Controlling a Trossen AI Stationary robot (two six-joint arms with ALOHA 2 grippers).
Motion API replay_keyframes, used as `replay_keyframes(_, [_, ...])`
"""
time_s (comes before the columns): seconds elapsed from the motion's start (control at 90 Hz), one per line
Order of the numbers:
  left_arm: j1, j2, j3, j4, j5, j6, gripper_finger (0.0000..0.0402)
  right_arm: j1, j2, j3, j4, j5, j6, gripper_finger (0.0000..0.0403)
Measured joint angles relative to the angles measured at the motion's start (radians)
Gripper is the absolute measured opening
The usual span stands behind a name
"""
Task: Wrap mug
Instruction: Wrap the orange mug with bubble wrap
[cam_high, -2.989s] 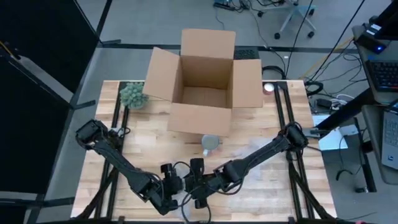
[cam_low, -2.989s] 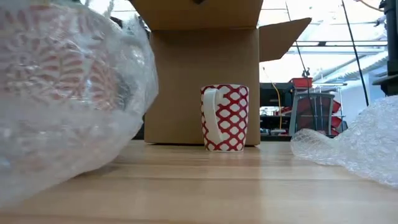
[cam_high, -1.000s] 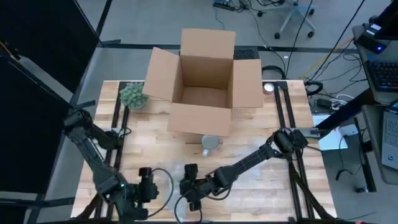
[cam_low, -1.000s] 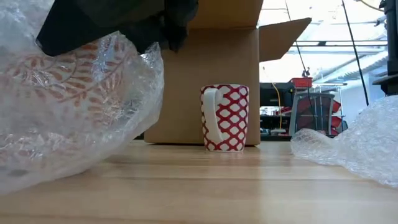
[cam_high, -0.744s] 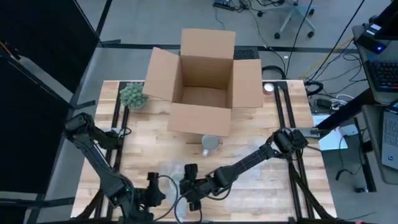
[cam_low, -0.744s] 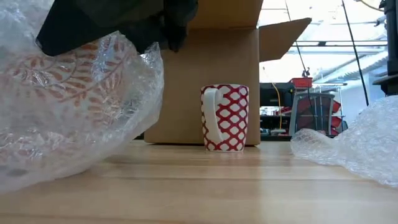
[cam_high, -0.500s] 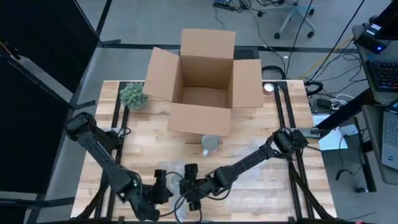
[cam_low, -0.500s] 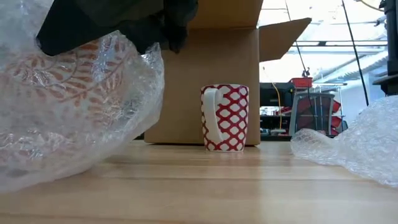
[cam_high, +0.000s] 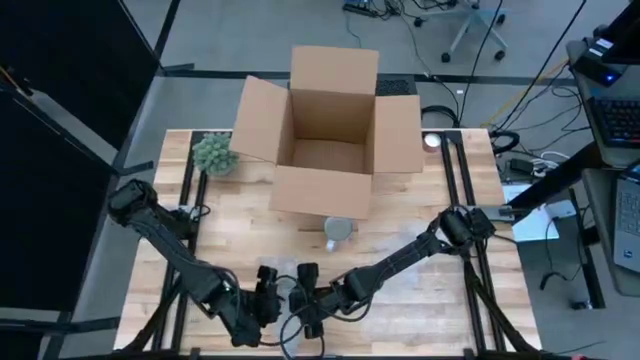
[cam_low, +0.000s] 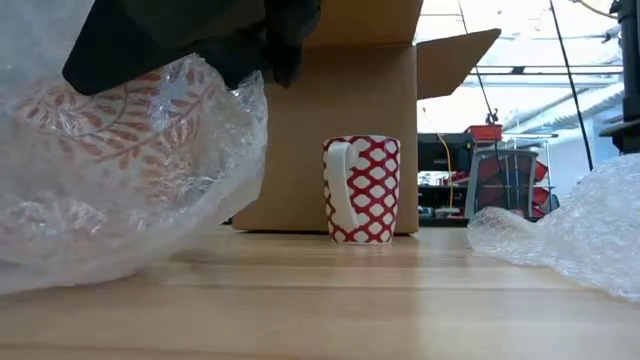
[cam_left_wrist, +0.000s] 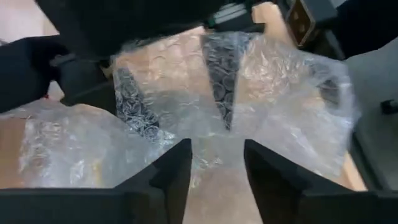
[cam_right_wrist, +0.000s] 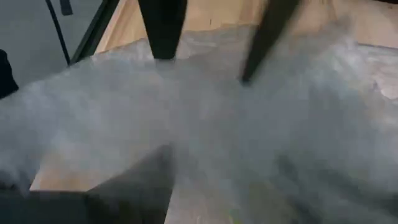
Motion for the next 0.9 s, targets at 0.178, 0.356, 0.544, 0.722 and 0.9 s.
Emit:
replay_keyframes(0.178, [0.013,0.083,0.004,0.016,0.057,0.034,0.0161,0.001,-0.03,0.0,-0.041,-0.005,-0.005,0.0217])
replay_keyframes(0.356, [0.019,0.12,0.003,0.0,0.061,0.026,0.0161,0.009,-0.127,-0.002,-0.176,-0.003,0.003,0.0217])
replay_keyframes(0.544, [0.033,0.124,0.0,0.001,0.07,0.011,0.0161,0.038,-0.18,-0.002,-0.179,-0.009,-0.01,0.0217])
replay_keyframes(0.722, [0.04,0.124,-0.001,0.009,0.076,-0.001,0.0161,0.036,-0.125,0.0,-0.046,-0.008,-0.084,0.0217])
replay_keyframes(0.9, [0.039,0.124,-0.001,0.012,0.077,-0.003,0.0161,0.003,-0.064,0.0,-0.04,-0.036,-0.081,0.0217])
